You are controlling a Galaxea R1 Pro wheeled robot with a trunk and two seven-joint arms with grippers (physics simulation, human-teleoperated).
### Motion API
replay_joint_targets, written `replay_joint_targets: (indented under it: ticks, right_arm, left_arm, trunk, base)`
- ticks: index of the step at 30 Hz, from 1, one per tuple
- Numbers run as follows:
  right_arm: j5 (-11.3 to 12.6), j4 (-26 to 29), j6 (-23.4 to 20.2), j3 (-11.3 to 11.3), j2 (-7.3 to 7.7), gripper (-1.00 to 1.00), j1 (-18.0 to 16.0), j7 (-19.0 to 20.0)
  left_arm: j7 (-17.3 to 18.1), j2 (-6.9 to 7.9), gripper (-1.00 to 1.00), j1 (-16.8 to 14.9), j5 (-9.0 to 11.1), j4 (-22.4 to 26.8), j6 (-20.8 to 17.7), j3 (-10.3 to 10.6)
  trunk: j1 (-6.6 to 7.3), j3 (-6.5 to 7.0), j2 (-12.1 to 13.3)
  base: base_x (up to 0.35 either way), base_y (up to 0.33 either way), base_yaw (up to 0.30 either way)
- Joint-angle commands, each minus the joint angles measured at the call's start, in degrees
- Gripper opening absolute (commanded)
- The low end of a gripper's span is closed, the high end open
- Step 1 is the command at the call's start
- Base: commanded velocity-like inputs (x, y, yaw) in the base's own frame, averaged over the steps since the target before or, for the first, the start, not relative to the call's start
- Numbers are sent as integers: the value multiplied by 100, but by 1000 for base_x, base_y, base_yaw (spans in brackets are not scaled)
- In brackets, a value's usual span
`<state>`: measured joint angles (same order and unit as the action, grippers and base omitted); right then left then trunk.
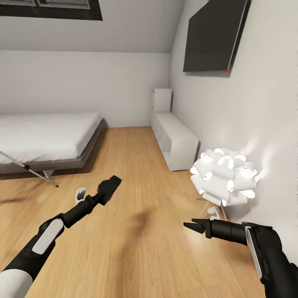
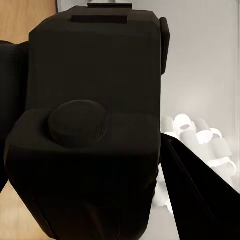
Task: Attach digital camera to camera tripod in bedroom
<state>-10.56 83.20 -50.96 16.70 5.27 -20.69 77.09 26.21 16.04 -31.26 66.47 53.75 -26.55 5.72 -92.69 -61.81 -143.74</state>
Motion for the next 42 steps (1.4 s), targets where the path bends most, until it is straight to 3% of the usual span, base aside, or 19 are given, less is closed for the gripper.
replay_joint_targets:
  ticks: [1, 8, 39, 42]
  right_arm:
    - [-60, 5, -46, 9, -4, 100, -5, 57]
    - [-60, 3, -39, 9, -8, 100, -5, 52]
    - [-61, 3, -28, 9, -8, 100, -5, 51]
    - [-61, 3, -28, 9, -8, 100, -5, 51]
  left_arm:
    - [2, 5, -100, -3, 48, 0, -29, 12]
    - [-5, 5, -100, -3, 128, -12, -34, 12]
    - [35, 3, -100, -3, 138, -21, -35, 17]
    - [45, 4, -100, -3, 138, -27, -35, 17]
  trunk:
    - [3, 18, 0]
    - [21, 173, 9]
    - [101, 860, 50]
    - [167, 913, 171]
  base:
    - [0, 0, 0]
    - [0, 0, 0]
    - [0, 0, 0]
    - [0, 0, 0]
